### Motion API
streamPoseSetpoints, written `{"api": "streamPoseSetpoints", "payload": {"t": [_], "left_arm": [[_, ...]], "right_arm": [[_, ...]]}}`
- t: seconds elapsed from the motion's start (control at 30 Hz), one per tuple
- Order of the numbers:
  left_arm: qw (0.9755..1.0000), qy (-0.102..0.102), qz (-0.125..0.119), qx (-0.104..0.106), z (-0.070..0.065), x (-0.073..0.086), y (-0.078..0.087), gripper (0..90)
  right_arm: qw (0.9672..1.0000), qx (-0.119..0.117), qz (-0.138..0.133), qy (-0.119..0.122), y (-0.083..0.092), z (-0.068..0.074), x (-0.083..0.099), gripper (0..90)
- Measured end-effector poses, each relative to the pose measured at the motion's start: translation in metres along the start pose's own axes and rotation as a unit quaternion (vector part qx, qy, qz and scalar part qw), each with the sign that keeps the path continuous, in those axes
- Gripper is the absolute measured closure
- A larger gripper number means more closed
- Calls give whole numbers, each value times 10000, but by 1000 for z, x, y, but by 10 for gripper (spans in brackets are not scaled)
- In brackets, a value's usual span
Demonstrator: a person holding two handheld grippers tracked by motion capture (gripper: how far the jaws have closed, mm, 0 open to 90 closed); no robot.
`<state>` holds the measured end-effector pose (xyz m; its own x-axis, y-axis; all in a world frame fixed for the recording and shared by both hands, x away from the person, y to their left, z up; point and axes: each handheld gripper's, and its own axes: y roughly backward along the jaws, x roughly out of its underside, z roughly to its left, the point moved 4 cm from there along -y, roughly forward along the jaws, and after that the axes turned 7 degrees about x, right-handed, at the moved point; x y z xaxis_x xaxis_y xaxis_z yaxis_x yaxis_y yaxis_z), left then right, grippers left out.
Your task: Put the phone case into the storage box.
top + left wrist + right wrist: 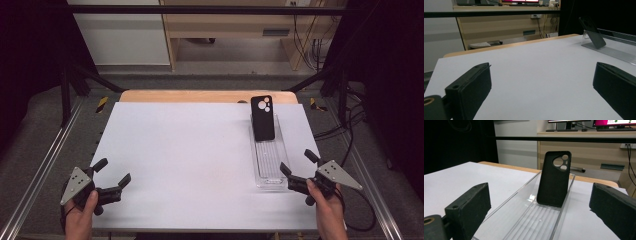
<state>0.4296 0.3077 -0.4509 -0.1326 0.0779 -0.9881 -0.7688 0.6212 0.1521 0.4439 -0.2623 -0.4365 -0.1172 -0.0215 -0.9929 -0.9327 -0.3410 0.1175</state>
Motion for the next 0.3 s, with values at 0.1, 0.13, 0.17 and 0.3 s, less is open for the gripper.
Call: {"api": "streamPoseSetpoints", "payload": {"t": [0.1,0.13,0.17,0.3], "left_arm": [[10000,12,-1,1,1,0,-2,20],[10000,24,6,9,1,1,-3,20],[10000,41,10,11,1,1,-3,21],[10000,72,-13,32,-2,1,-4,21]], "right_arm": [[10000,-18,-47,-7,-1,2,1,40],[10000,-31,-47,-17,-2,3,2,40],[10000,-31,-51,-25,-3,4,2,40],[9999,-34,-37,108,-5,10,2,37]]}}
